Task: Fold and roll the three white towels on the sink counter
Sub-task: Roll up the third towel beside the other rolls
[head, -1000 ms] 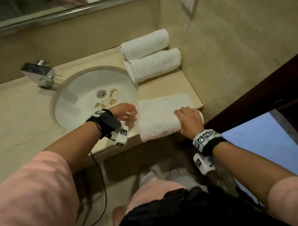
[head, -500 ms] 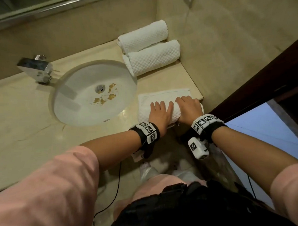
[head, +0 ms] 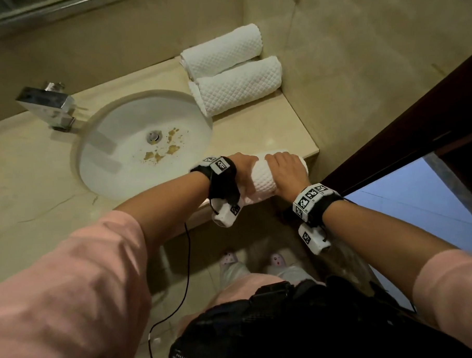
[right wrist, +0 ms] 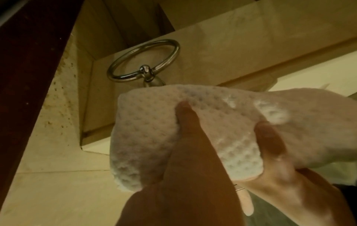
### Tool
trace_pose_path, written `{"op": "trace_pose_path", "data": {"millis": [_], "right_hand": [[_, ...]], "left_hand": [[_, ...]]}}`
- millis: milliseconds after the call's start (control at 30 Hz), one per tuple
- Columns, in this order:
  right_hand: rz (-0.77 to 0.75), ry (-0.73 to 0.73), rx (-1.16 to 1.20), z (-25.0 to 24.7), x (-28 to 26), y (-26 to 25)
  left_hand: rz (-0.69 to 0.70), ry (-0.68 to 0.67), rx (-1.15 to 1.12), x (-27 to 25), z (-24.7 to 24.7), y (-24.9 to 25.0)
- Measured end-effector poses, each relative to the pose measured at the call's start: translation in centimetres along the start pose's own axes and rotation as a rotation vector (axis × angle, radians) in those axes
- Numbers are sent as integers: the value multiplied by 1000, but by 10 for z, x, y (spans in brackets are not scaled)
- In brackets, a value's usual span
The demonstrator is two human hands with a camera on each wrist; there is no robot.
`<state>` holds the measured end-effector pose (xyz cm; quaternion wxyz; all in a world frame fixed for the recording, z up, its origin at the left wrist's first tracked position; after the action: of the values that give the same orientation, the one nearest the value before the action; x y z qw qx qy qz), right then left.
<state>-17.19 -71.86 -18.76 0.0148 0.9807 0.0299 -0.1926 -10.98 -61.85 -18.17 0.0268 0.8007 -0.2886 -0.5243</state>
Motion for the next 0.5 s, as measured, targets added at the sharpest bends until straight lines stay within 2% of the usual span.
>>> {"op": "trace_pose_path", "data": {"millis": [133, 200, 267, 333, 400, 500], "right_hand": [[-80, 101, 25, -8, 2, -1], [-110, 66, 13, -8, 5, 0], [-87, -21, 12, -12, 12, 0], [-41, -113, 45, -20, 21, 2], [-21, -173, 91, -30, 27, 6], [-23, -282, 210, -40, 35, 16]], "left_hand": [[62, -97, -113, -1, -4, -7], [76, -133, -113, -6, -3, -7], [24, -111, -69, -10, -4, -8], [-84, -7, 27, -17, -7, -3], [-220, 141, 224, -27, -7, 4], [-137, 416, 433, -26, -3, 12]]}}
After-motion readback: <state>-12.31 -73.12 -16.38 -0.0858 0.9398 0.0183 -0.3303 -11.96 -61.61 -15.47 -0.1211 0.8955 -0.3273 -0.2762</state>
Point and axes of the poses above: each hand's wrist, its own x-axis towards the middle knuckle, its own z-axis out of the palm, y = z × x, the point moved 6 cm from there along x, towards the middle knuckle, and after that the axes turned 15 degrees about -y, right-handed, at the moved point
